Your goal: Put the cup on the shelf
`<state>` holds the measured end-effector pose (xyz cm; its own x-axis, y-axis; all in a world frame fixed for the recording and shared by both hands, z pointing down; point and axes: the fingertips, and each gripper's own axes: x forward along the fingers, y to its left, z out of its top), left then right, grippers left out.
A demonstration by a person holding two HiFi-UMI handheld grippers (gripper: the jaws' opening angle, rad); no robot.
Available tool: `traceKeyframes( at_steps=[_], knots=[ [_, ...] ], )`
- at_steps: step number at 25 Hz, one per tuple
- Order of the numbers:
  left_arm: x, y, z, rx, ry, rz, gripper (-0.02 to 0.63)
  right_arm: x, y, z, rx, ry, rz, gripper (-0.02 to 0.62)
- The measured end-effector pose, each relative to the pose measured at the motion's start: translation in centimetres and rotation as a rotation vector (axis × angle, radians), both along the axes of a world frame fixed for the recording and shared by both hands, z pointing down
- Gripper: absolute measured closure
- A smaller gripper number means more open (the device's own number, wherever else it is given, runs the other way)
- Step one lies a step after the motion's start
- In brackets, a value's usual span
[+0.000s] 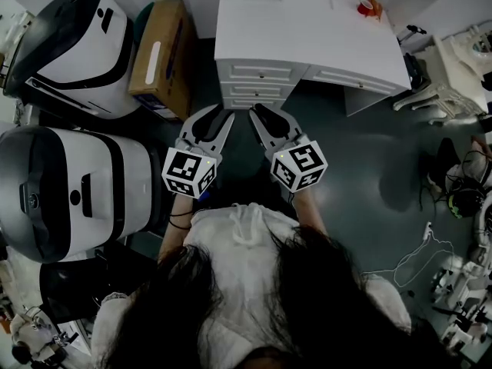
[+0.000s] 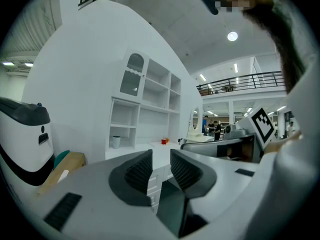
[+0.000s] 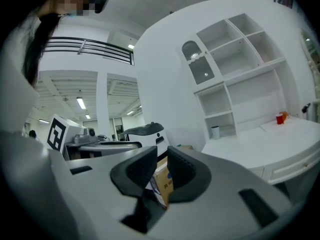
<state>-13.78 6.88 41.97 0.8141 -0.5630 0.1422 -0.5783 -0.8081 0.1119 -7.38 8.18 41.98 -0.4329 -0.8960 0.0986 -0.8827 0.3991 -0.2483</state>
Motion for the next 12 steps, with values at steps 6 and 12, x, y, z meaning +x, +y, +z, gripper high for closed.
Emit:
traceKeyframes(
  at_steps=[6,12],
  knots=[
    [-0.8,0.8,-0.3,0.007,0.011,0.02,0.485,-1.0,1.0,-0.3,0.006,0.018,0.015,0.522],
    [-1.6,1.4,-0.4,0.008,0.014,0.028,0.486,-1.9,1.6,-0.5,0.011,0.031,0.018,0.522]
  ],
)
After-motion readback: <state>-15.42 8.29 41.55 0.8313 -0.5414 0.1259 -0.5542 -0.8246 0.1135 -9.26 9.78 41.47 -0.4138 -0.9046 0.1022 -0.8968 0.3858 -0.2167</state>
